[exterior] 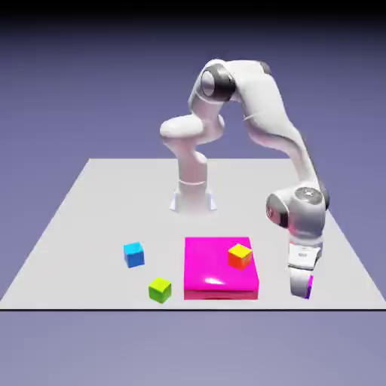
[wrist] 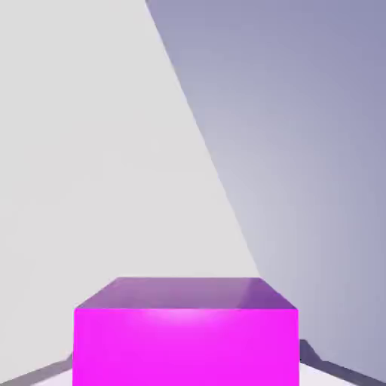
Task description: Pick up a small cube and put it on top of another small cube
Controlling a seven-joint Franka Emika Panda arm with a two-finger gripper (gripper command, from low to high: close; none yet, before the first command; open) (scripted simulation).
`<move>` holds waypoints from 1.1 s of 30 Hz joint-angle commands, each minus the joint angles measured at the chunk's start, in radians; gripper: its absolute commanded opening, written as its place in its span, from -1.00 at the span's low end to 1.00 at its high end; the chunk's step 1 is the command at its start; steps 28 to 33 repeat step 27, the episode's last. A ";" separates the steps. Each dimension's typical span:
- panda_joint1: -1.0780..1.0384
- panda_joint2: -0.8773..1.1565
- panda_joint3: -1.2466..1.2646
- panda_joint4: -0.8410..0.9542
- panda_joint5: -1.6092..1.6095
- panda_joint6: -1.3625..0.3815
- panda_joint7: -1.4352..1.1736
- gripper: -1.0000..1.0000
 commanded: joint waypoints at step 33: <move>-0.156 -0.443 -0.070 -0.480 -0.036 0.045 0.166 1.00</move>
